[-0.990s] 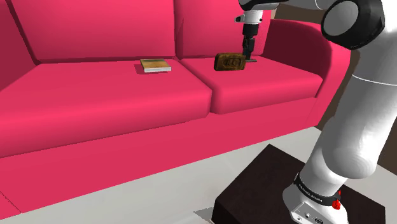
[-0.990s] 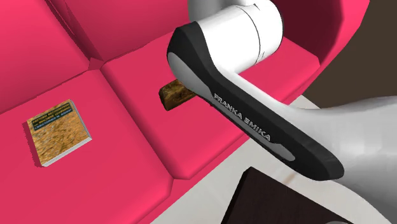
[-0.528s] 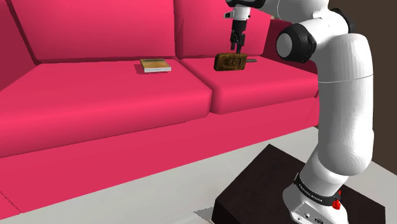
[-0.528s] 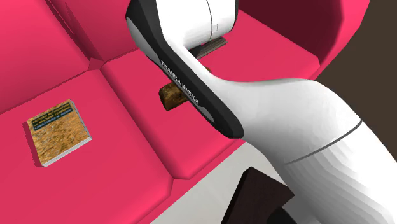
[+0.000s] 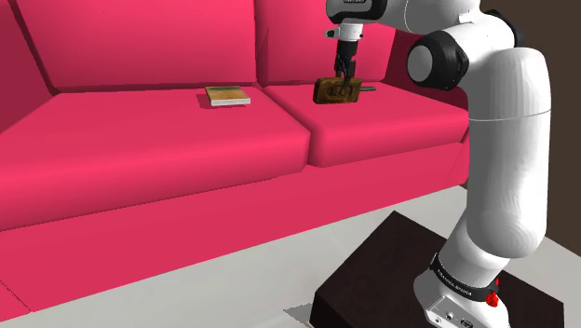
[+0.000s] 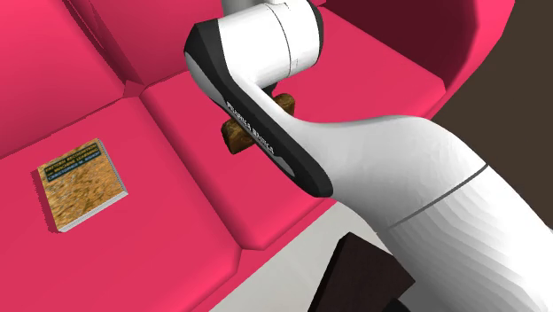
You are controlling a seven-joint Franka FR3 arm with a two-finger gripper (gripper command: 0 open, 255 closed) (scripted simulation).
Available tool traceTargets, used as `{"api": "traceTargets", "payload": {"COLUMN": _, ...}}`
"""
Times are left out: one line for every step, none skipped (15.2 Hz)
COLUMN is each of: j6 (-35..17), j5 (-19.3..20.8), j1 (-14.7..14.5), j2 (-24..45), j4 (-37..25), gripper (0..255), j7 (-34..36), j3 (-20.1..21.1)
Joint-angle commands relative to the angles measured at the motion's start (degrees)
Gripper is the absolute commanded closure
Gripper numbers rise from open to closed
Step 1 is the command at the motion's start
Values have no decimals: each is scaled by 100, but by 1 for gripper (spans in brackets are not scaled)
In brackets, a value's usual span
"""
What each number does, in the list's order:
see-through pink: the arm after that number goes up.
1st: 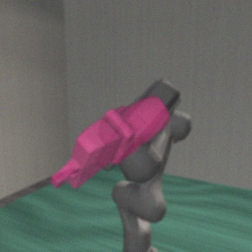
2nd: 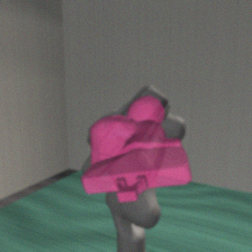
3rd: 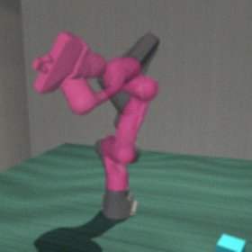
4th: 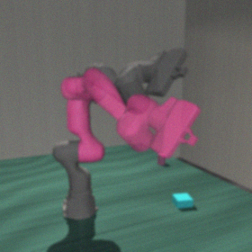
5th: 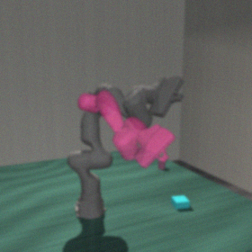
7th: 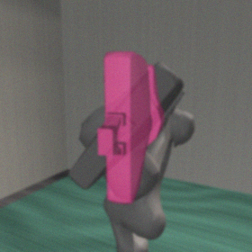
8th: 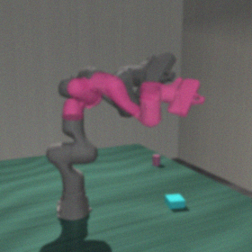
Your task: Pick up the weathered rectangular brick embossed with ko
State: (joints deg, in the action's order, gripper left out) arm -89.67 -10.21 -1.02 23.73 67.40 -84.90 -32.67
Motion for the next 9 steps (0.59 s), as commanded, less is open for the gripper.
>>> {"api": "traceTargets", "payload": {"j6": -31, "j5": 3, "j1": -9, "j2": -7, "j4": 35, "gripper": 0, "j7": 3, "j3": 0}}
{"api": "traceTargets", "payload": {"j6": -34, "j5": 5, "j1": -10, "j2": -11, "j4": 41, "gripper": 255, "j7": 2, "j3": 0}}
{"api": "traceTargets", "payload": {"j6": -35, "j5": 6, "j1": -10, "j2": -12, "j4": 44, "gripper": 255, "j7": 2, "j3": 0}}
{"api": "traceTargets", "payload": {"j6": -35, "j5": 6, "j1": -10, "j2": -12, "j4": 43, "gripper": 255, "j7": 1, "j3": -1}}
{"api": "traceTargets", "payload": {"j6": -35, "j5": 5, "j1": -10, "j2": -11, "j4": 42, "gripper": 255, "j7": 1, "j3": -1}}
{"api": "traceTargets", "payload": {"j6": -36, "j5": 5, "j1": -10, "j2": -12, "j4": 44, "gripper": 255, "j7": 1, "j3": 0}}
{"api": "traceTargets", "payload": {"j6": -37, "j5": 6, "j1": -11, "j2": -13, "j4": 46, "gripper": 255, "j7": 2, "j3": 0}}
{"api": "traceTargets", "payload": {"j6": -36, "j5": 5, "j1": -10, "j2": -10, "j4": 43, "gripper": 255, "j7": 2, "j3": 0}}
{"api": "traceTargets", "payload": {"j6": -33, "j5": 2, "j1": -7, "j2": -5, "j4": 34, "gripper": 255, "j7": 1, "j3": 1}}
